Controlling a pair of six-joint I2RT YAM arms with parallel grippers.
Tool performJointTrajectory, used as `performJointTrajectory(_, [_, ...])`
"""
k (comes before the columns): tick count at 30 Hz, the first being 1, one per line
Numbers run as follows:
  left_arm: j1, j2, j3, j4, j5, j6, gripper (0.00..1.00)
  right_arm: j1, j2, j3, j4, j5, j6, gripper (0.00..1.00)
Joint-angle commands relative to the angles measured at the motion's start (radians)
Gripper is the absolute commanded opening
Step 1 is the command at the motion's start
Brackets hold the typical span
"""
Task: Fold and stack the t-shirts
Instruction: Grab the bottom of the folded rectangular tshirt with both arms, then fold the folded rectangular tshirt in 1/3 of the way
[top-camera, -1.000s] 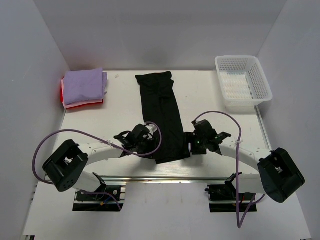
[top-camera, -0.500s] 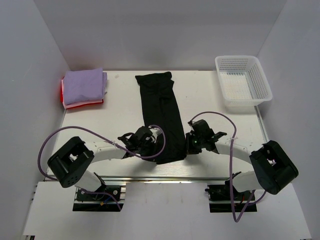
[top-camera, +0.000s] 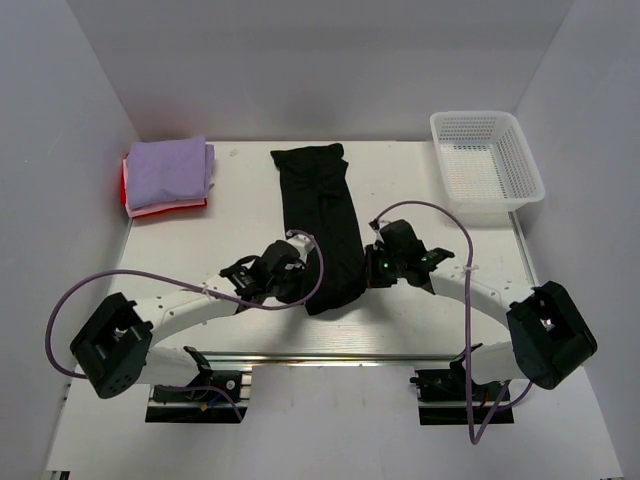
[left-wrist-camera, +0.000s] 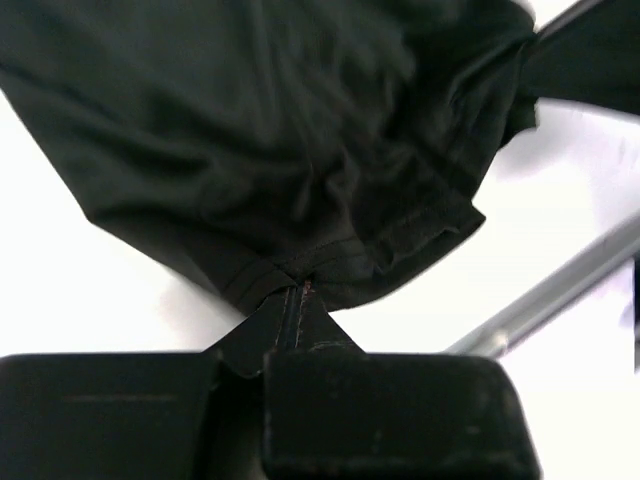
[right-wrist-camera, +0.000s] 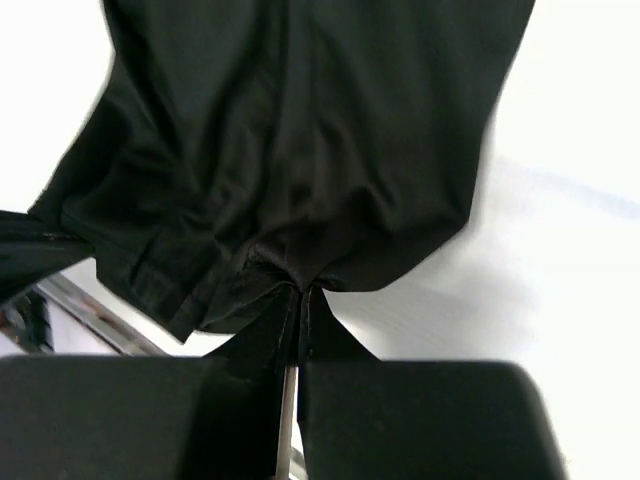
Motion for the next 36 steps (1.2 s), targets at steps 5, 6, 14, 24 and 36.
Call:
performJointTrajectory(5, [0.014, -0.01, 0.14, -0.059, -0.252, 0.041, 0.0, -0.011, 0.045, 0.167, -0.039, 0.08, -0.052, 0.0])
performJointTrajectory(6, [0.024, -0.001, 0.14, -0.068, -0.274, 0.041, 0.0, -0.011, 0.054, 0.173, -0.042, 0.082, -0.053, 0.0])
performJointTrajectory(14, [0.113, 0.125, 0.259, -0.046, -0.341, 0.067, 0.0, -0.039, 0.14, 0.301, -0.072, 0.123, -0.084, 0.0])
performJointTrajectory(24, [0.23, 0.261, 0.447, -0.023, -0.308, 0.165, 0.0, -0.087, 0.294, 0.514, -0.105, 0.111, -0.126, 0.0])
performJointTrajectory(36, [0.347, 0.433, 0.638, 0.015, -0.24, 0.242, 0.0, -0.162, 0.499, 0.782, -0.143, 0.021, -0.165, 0.0])
